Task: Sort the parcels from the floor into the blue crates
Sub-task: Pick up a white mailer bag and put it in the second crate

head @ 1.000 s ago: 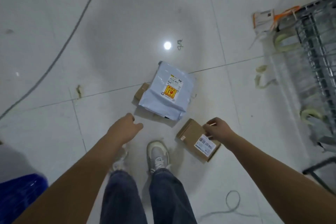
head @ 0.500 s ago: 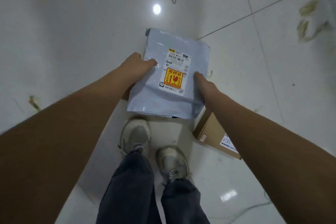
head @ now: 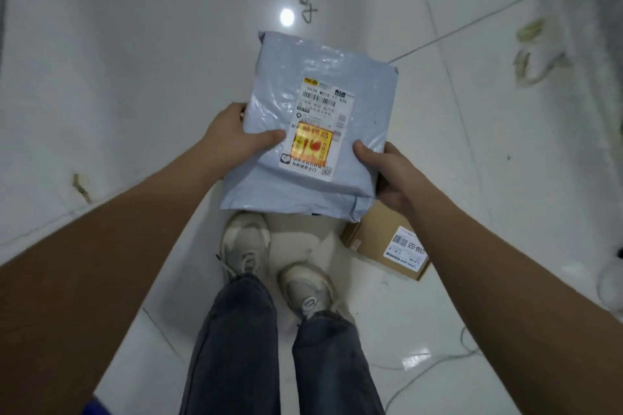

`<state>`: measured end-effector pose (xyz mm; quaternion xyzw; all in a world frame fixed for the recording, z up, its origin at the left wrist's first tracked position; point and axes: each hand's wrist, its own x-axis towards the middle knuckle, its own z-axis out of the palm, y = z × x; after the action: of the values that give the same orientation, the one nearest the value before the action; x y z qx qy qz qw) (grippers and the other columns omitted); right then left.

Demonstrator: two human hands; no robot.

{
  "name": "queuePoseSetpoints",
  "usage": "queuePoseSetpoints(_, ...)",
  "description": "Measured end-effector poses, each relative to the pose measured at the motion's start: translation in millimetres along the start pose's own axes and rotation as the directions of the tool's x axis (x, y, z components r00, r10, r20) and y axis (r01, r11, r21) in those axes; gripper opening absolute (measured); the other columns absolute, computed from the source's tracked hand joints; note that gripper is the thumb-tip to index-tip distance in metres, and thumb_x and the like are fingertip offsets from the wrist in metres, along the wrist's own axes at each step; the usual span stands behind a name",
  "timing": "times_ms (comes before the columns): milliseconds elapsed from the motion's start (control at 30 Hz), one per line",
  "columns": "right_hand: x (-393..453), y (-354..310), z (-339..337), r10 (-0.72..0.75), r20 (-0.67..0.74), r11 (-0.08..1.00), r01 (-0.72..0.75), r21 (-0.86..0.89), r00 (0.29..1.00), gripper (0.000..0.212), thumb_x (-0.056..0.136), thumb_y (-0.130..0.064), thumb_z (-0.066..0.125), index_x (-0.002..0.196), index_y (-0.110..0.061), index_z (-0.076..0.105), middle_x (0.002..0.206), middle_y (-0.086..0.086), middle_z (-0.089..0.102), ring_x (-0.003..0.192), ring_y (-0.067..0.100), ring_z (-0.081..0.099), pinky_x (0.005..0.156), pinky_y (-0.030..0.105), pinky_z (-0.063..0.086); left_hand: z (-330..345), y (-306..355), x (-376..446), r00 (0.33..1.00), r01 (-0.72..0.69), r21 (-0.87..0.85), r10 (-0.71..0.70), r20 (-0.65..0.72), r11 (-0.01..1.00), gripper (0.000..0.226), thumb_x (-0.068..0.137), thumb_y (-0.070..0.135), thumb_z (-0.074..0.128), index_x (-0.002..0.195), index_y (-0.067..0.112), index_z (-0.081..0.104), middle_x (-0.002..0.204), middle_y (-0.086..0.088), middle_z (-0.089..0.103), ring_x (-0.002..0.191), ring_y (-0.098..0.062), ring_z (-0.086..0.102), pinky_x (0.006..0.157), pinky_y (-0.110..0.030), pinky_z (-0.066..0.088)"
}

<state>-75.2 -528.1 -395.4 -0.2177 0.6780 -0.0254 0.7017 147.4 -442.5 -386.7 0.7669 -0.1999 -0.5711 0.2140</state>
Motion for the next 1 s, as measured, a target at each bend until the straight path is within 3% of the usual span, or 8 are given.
queuePoseSetpoints(100,-48.5,-14.1,5.8,-0.050,0.053,0.996,0.054,-0.065,0.997,0.054,0.080,-0.014,0.071,0.127,-0.014,0.044,0.125,0.007,0.061,0.106,0.029,0.063,0.083,0.046,0.054,-13.8,6.1,-48.0,0.997,0.078,-0.210,-0.081,-0.004,0.975,0.050,0.073,0.031,0.077,0.118,0.015,0.059,0.103,0.001,0.064,0.077,-0.008,0.062,0.066,-0.022,0.048)
queuePoseSetpoints(167,-81.0,-23.2,10.1,-0.082,0.134,0.987,0.099,-0.125,0.988,0.058,0.079,-0.011,0.072,0.130,-0.012,0.042,0.125,0.009,0.061,0.107,0.031,0.063,0.089,0.050,0.052,-24.0,9.8,-81.3,0.991,0.112,-0.337,-0.129,-0.028,0.935,0.050,0.072,0.033,0.077,0.116,0.016,0.059,0.102,0.001,0.065,0.076,-0.006,0.062,0.061,-0.021,0.050)
queuePoseSetpoints(333,-149.5,-35.9,31.8,-0.117,0.328,0.957,0.195,-0.215,0.937,0.067,0.073,-0.005,0.075,0.132,-0.009,0.041,0.124,0.014,0.063,0.108,0.033,0.064,0.090,0.048,0.054,-52.5,5.8,-165.3,0.986,0.109,-0.611,-0.166,-0.037,0.784,0.078,0.051,0.046,0.086,0.118,0.016,0.060,0.108,-0.001,0.072,0.090,-0.017,0.071,0.077,-0.032,0.056)
queuePoseSetpoints(433,-176.0,-33.5,44.0,-0.081,0.398,0.936,0.207,-0.285,0.914,0.080,0.061,-0.015,0.083,0.130,-0.010,0.044,0.122,0.012,0.065,0.108,0.032,0.065,0.091,0.049,0.053,-60.7,-5.6,-205.5,0.983,0.063,-0.696,-0.167,-0.083,0.715,0.079,0.051,0.048,0.083,0.121,0.020,0.059,0.110,0.000,0.072,0.093,-0.016,0.071,0.078,-0.032,0.056)
queuePoseSetpoints(567,-195.3,-13.4,58.1,-0.013,0.453,0.919,0.190,-0.346,0.891,0.105,0.041,-0.032,0.094,0.131,-0.010,0.044,0.123,0.014,0.064,0.109,0.034,0.064,0.091,0.053,0.052,-60.4,-28.9,-247.5,0.961,0.033,-0.741,-0.226,-0.162,0.671,0.061,0.068,0.037,0.077,0.123,0.022,0.057,0.112,0.000,0.070,0.096,-0.018,0.069,0.080,-0.034,0.056)
queuePoseSetpoints(700,-216.7,24.9,66.7,0.014,0.473,0.923,0.171,-0.345,0.881,0.086,0.058,-0.023,0.087,0.132,-0.010,0.044,0.123,0.013,0.064,0.108,0.034,0.065,0.085,0.048,0.055,-54.6,-55.5,-287.1,0.930,-0.030,-0.788,-0.273,-0.248,0.615,0.059,0.067,0.035,0.077,0.121,0.023,0.058,0.111,0.000,0.070,0.097,-0.020,0.069,0.085,-0.040,0.056)
queuePoseSetpoints(867,-251.8,69.1,85.1,0.059,0.493,0.904,0.163,-0.394,0.868,0.065,0.071,-0.017,0.075,0.130,-0.011,0.048,0.121,0.013,0.066,0.107,0.034,0.065,0.085,0.049,0.055,-48.8,-93.5,-347.1,0.876,-0.141,-0.858,-0.341,-0.341,0.494,0.031,0.075,0.029,0.073,0.105,0.028,0.062,0.097,0.007,0.073,0.085,-0.014,0.071,0.069,-0.030,0.055)
queuePoseSetpoints(1000,-299.0,88.2,112.8,0.063,0.514,0.796,0.267,-0.543,0.856,0.062,0.071,-0.033,0.074,0.126,-0.016,0.052,0.117,0.012,0.068,0.103,0.032,0.067,0.088,0.052,0.054,-35.2,-117.8,-417.3,0.825,-0.227,-0.909,-0.428,-0.370,0.348,0.029,0.075,0.032,0.073,0.102,0.031,0.062,0.092,0.010,0.074,0.080,-0.008,0.072,0.066,-0.027,0.055)
